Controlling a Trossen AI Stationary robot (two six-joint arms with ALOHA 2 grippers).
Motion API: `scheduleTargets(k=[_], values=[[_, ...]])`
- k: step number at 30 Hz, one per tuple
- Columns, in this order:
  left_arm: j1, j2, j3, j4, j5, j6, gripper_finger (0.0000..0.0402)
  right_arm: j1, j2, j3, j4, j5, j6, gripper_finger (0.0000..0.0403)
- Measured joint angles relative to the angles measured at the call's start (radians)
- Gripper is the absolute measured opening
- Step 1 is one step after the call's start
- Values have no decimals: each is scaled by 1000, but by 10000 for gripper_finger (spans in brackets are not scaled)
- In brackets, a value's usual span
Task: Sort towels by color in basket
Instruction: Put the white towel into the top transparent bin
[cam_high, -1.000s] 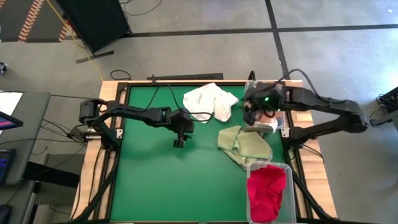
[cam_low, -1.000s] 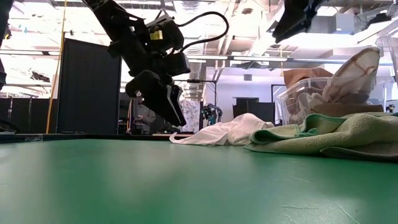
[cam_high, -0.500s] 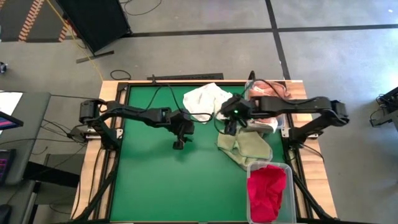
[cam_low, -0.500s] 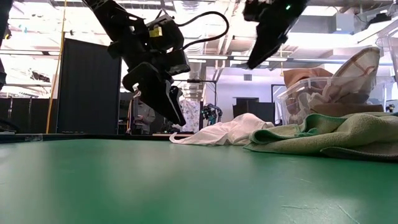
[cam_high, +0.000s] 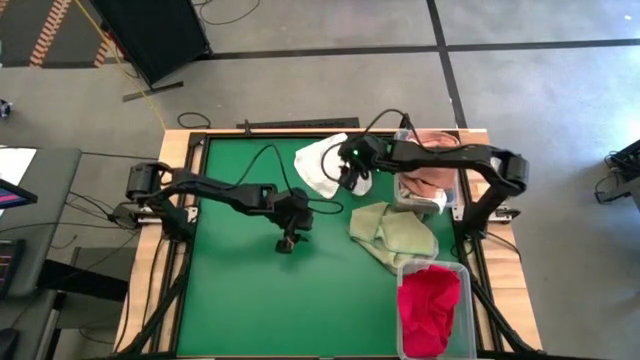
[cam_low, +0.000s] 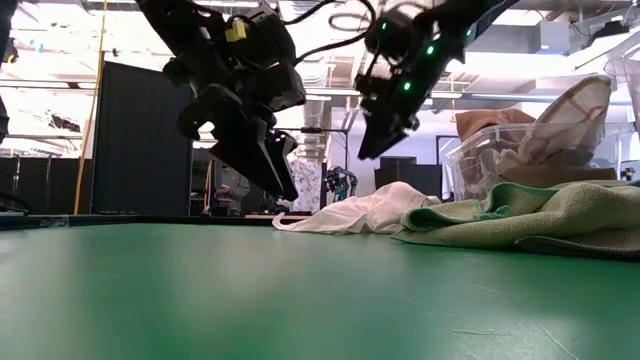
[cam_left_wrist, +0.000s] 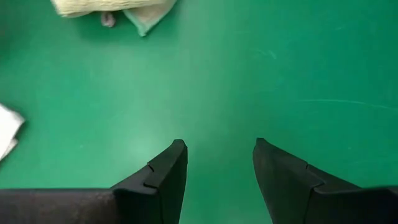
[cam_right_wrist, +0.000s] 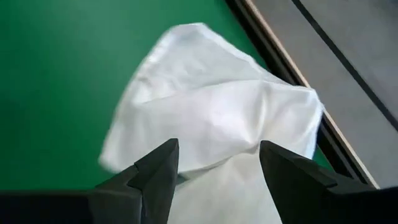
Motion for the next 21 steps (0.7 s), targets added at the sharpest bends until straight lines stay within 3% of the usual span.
scheduleTargets(k=[11,21], values=[[-42,0,0,0,0,8,175,-146,170,0,150,-5,137,313],[-45,0,0,-1,-1,15,175,-183,350,2,252,-125,168,396]])
